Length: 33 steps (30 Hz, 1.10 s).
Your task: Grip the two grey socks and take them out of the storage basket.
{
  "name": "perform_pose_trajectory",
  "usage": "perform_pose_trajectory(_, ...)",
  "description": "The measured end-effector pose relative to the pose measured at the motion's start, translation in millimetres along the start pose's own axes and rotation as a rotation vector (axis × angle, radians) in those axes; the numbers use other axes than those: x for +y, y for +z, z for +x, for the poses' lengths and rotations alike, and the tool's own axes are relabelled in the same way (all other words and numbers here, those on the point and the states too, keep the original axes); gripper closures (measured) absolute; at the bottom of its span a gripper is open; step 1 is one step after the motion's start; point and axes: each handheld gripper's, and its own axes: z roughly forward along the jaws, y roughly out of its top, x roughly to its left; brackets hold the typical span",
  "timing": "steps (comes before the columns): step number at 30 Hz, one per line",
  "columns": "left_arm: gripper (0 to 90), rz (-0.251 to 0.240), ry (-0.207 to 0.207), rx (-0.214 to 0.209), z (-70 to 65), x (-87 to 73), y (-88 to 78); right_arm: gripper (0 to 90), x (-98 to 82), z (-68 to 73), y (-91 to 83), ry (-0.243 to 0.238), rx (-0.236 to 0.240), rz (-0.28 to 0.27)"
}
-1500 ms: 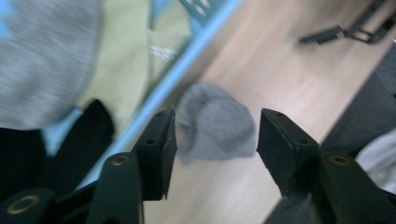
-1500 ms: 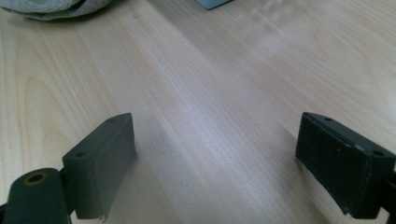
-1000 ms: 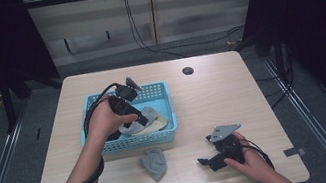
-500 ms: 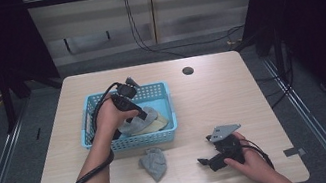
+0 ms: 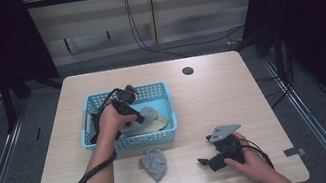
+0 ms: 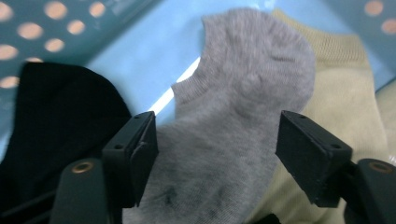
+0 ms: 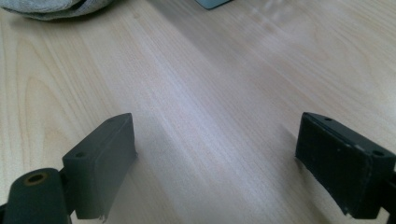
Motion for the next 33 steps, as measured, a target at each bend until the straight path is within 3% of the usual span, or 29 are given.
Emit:
perform_pose_trajectory(7,37.0,0.035,-0.012,-0.02,2.1,-5.4,8.7,11.6,-0.1,0.2,-0.1,0.002,0.004,0.002)
perform_pose_trajectory(11,47.3,0.055,-0.005,-0.029,1.9,-6.4,9.3,11.6,-0.1,0.3,-0.2,0.001,0.002,0.002)
perform_pose_trajectory(16,68.9,0.094,-0.022,-0.063,-3.0,-3.6,8.2,11.6,-0.1,0.2,-0.1,0.001,0.004,0.001)
perform_pose_trajectory(19,79.3,0.131,-0.018,-0.051,-4.7,-0.3,3.7,11.5,-0.1,0.3,-0.2,0.002,0.002,0.003)
perform_pose_trajectory(33,82.1,0.085,-0.038,-0.084,-7.9,10.6,-44.1,11.5,-0.2,0.0,0.0,-0.001,0.003,-0.001)
